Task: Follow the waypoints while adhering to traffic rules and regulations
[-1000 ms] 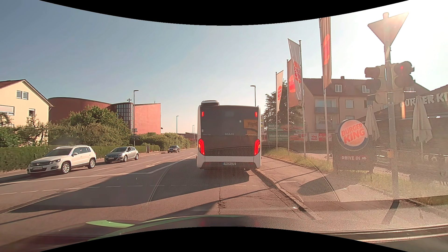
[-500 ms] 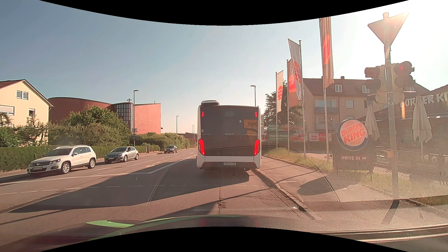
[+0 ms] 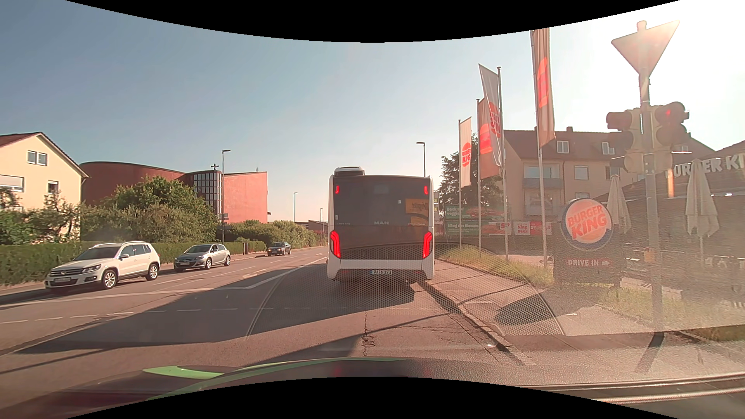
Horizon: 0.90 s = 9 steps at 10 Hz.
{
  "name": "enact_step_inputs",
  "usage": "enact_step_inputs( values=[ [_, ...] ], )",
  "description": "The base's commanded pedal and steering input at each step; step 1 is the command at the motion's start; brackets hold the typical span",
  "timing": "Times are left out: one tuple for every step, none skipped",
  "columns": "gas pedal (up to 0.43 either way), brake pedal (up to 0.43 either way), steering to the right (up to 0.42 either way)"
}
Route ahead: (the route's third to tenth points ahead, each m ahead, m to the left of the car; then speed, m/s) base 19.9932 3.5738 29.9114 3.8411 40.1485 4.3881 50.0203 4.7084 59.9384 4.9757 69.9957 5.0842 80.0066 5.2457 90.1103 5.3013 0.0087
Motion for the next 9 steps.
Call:
enact_step_inputs(
  values=[
    [0.000,0.226,-0.002],
    [0.000,0.226,-0.002],
    [0.000,0.226,-0.002],
    [0.000,0.226,-0.002],
    [0.000,0.226,-0.002],
    [0.000,0.226,-0.002],
    [0.000,0.226,-0.002],
    [0.000,0.226,-0.002],
    [0.000,0.226,-0.001]
  ],
)
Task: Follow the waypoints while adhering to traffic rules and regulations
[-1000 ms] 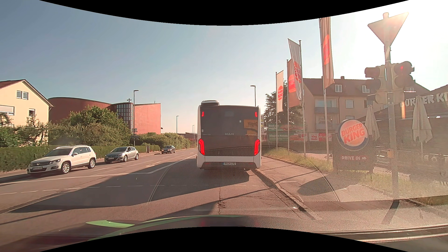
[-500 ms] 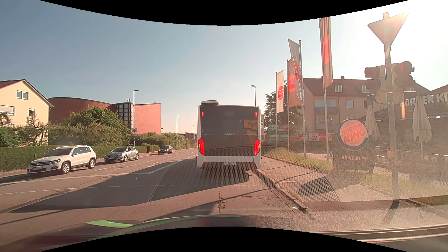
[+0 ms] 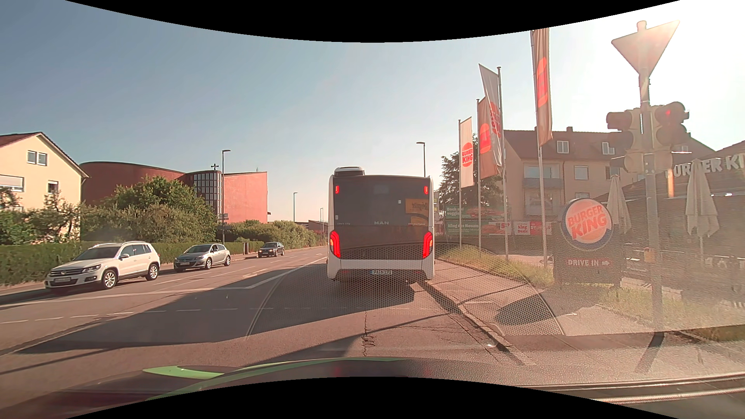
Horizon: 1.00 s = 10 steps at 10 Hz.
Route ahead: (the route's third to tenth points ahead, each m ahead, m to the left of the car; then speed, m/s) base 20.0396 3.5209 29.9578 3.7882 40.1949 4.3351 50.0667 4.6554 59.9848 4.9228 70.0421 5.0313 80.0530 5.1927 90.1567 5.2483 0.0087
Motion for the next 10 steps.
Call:
enact_step_inputs(
  values=[
    [0.000,0.226,-0.001],
    [0.000,0.232,-0.001],
    [0.000,0.232,-0.001],
    [0.000,0.232,-0.001],
    [0.000,0.238,-0.001],
    [0.000,0.232,-0.001],
    [0.000,0.232,-0.001],
    [0.000,0.238,-0.001],
    [0.000,0.238,-0.001],
    [0.000,0.238,-0.001]
  ],
)
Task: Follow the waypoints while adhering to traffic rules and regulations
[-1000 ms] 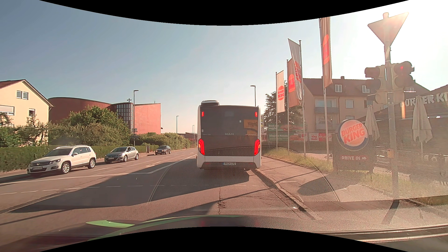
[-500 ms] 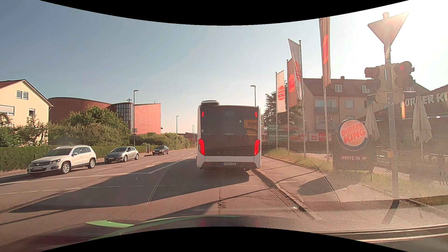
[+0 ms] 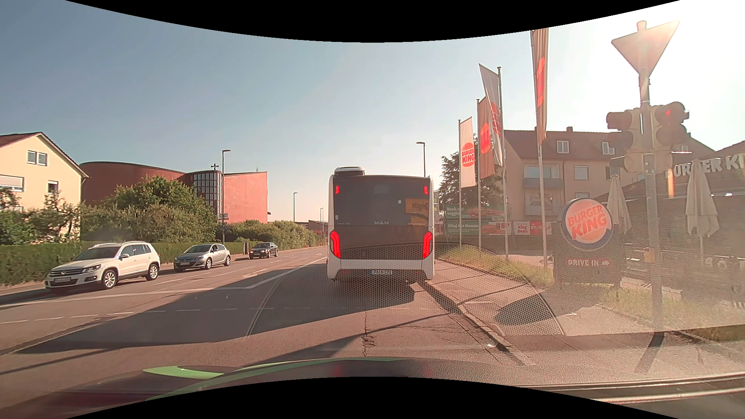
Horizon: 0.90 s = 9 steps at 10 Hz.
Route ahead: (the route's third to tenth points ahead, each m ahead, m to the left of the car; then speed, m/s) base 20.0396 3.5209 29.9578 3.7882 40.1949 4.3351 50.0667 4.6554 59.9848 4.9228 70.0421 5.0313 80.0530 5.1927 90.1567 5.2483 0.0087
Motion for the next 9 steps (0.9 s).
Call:
enact_step_inputs(
  values=[
    [0.000,0.238,-0.001],
    [0.000,0.238,-0.001],
    [0.000,0.238,-0.001],
    [0.000,0.244,-0.001],
    [0.000,0.244,-0.001],
    [0.000,0.244,-0.001],
    [0.000,0.244,-0.001],
    [0.000,0.244,-0.001],
    [0.000,0.244,-0.001]
  ],
)
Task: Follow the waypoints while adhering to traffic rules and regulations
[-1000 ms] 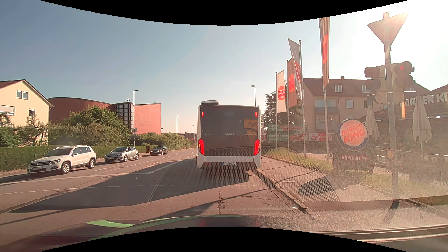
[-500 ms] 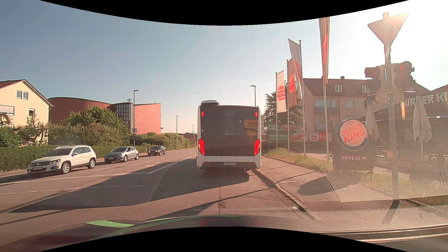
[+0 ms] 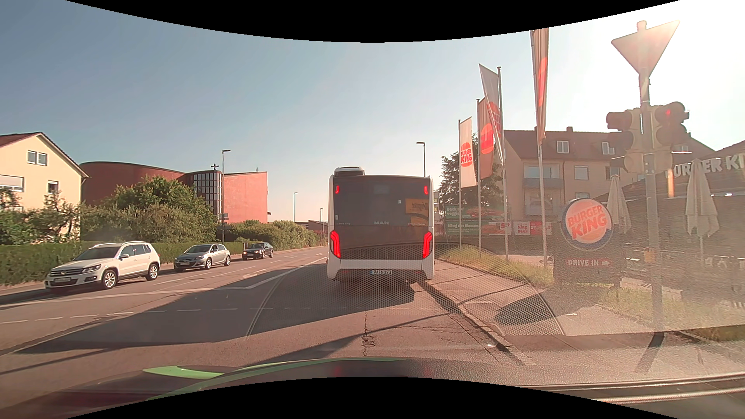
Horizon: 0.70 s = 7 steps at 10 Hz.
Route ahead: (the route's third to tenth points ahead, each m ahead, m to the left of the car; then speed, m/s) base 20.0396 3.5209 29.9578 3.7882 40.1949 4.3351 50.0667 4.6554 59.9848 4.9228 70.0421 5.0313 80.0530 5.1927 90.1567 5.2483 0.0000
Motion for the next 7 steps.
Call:
enact_step_inputs(
  values=[
    [0.000,0.244,-0.001],
    [0.000,0.244,-0.001],
    [0.000,0.244,-0.001],
    [0.000,0.250,-0.001],
    [0.000,0.250,-0.001],
    [0.000,0.250,-0.001],
    [0.000,0.250,-0.001]
  ],
)
